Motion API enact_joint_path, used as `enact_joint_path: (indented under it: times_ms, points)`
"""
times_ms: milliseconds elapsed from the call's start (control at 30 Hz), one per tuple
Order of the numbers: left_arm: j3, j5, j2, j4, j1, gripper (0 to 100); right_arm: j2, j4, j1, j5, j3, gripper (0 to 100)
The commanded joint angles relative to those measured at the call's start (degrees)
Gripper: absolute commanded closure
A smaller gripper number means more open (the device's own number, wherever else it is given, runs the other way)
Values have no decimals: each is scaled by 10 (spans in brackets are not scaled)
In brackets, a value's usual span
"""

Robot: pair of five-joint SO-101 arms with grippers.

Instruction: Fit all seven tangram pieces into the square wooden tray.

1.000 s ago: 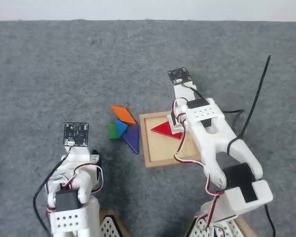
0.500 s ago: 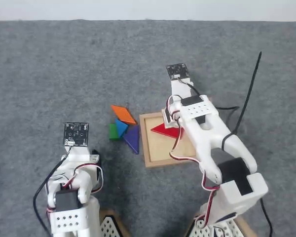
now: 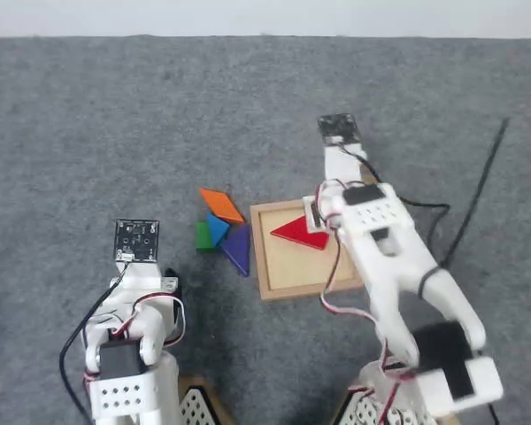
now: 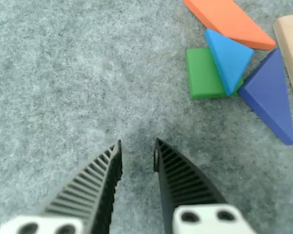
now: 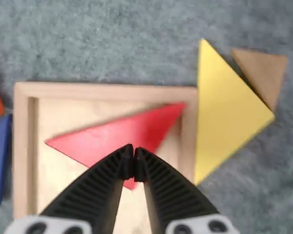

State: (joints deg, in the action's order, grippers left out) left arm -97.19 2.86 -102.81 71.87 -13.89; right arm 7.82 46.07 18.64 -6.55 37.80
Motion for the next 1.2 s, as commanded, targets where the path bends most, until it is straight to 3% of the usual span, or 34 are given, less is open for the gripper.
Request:
enact_joint_path:
  times_ms: [0,300,700,1000,1167]
  points:
    - [7,-6,-13,4,-1,900,41,-11,-36,-4,18,993]
    - [7,-6,-13,4,-1,900,22,19,-46,20,26,993]
    - [7,-6,-13,4,-1,900,-103,-13,40,17,-52,993]
    - [7,-6,-13,4,-1,900,-104,0,11,2,-130,993]
    - [7,-6,-13,4,-2,900,-55,73,-22,49,-160,993]
